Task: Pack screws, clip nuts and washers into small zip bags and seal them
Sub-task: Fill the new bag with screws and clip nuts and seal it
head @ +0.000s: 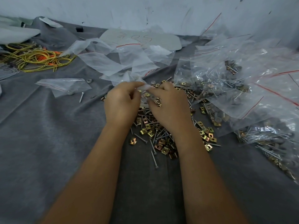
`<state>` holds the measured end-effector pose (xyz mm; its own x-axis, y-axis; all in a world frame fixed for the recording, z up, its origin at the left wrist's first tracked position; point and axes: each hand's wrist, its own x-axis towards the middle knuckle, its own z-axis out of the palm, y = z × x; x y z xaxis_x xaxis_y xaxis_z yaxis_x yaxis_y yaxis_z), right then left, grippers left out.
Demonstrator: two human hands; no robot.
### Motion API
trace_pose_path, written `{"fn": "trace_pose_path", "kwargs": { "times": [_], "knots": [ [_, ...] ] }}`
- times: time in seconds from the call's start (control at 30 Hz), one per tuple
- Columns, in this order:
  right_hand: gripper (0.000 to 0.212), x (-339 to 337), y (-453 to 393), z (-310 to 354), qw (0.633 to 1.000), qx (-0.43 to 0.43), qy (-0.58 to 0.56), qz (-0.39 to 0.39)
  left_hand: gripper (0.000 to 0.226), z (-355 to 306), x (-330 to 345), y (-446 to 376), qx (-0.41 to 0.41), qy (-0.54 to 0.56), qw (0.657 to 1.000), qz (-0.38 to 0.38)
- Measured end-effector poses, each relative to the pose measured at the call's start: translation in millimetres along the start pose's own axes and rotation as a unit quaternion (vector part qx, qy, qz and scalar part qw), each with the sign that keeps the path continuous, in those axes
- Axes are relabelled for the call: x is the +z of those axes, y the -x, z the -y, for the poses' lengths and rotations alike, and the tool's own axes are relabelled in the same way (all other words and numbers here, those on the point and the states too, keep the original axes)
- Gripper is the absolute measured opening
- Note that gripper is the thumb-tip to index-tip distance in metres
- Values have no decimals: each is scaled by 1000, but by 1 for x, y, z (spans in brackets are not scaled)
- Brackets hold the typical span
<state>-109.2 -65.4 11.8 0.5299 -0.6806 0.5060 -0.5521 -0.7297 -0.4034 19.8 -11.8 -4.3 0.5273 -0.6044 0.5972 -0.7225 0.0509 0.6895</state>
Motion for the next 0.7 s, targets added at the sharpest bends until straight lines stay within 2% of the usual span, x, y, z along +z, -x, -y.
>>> {"fn": "trace_pose_path", "kwargs": {
  "times": [0.07,0.13,0.2,0.3,0.37,0.43,0.5,0.7],
  "knots": [
    [24,-3,0,3,996,3,-71,-50,36,1,-7,-4,-52,-21,997,-55],
    [21,-6,-1,2,987,44,-127,-84,37,4,-15,-6,-91,-22,991,-94],
    [23,-9,-1,-3,985,95,-125,-71,38,6,-17,-7,-96,-30,990,-100],
    [29,-9,0,-12,988,144,-51,28,35,5,-8,-5,-95,-51,994,-13],
    [35,-9,0,-15,985,139,-2,102,32,5,0,-3,-100,-53,992,48],
    [40,-5,0,-14,981,119,29,150,30,6,5,-1,-105,-43,991,76],
    [37,0,1,-12,982,101,45,152,31,7,6,-2,-114,-32,989,84],
    [18,5,-1,-14,991,75,68,92,28,12,9,-5,-145,-9,986,78]
  ]
}}
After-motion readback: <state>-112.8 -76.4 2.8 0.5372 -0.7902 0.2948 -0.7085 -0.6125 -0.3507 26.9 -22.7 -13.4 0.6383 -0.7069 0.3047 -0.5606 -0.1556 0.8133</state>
